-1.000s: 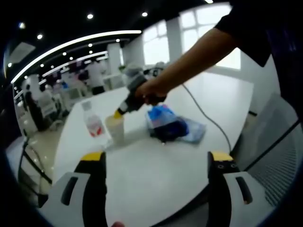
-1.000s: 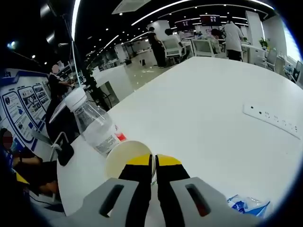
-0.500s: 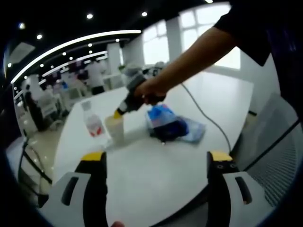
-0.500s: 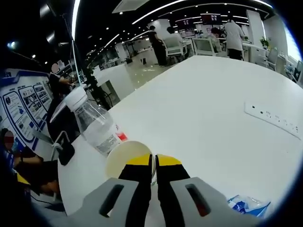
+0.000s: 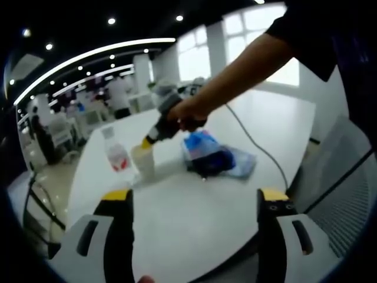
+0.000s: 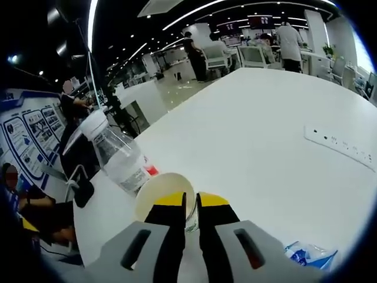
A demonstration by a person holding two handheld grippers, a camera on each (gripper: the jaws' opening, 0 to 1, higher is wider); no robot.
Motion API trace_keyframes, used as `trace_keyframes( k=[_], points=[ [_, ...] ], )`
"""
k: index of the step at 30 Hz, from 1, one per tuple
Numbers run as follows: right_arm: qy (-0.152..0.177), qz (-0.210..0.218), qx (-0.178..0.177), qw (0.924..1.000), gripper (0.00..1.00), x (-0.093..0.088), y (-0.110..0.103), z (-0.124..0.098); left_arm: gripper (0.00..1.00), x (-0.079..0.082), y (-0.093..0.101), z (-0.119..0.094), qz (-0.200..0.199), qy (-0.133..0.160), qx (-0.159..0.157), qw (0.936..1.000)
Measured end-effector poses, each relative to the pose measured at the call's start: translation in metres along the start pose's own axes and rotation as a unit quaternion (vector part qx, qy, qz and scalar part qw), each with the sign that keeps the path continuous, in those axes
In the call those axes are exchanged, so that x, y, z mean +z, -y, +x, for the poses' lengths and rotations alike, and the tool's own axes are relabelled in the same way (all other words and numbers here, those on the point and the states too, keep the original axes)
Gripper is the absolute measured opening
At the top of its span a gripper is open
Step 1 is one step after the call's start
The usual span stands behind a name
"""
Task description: Arrange the tabletop items into an orderly group along one side of the table until the central work area is clear of visible clutter.
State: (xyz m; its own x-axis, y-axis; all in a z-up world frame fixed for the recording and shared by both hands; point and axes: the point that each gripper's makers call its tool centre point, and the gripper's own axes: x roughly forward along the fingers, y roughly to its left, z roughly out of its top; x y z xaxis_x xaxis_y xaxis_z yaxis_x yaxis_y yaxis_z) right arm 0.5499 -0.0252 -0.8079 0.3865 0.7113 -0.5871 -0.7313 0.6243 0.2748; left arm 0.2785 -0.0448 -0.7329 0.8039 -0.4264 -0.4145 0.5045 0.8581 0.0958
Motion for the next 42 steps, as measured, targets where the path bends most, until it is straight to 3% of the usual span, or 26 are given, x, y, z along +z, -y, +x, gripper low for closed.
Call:
trace_keyframes(
  k=[30, 37, 42],
  points=[
    [-0.009, -0.001, 0.0, 1.0, 0.03, -0.0022, -0.0025, 0.0024, 0.82, 0.0006, 0.0004, -0.0018, 0.0, 0.001, 0.002, 1.0],
    [-0.007, 0.002, -0.001, 1.0, 0.07, -0.0018, -0.0014, 0.0017, 0.82, 0.0013, 0.0001, -0.0022, 0.001, 0.003, 0.003, 1.0],
    [0.001, 0.011, 0.001, 0.9999, 0.16, 0.0008, -0.0002, 0.0011, 0.82, 0.0018, 0.0, -0.0021, 0.001, 0.004, 0.003, 1.0]
  ],
)
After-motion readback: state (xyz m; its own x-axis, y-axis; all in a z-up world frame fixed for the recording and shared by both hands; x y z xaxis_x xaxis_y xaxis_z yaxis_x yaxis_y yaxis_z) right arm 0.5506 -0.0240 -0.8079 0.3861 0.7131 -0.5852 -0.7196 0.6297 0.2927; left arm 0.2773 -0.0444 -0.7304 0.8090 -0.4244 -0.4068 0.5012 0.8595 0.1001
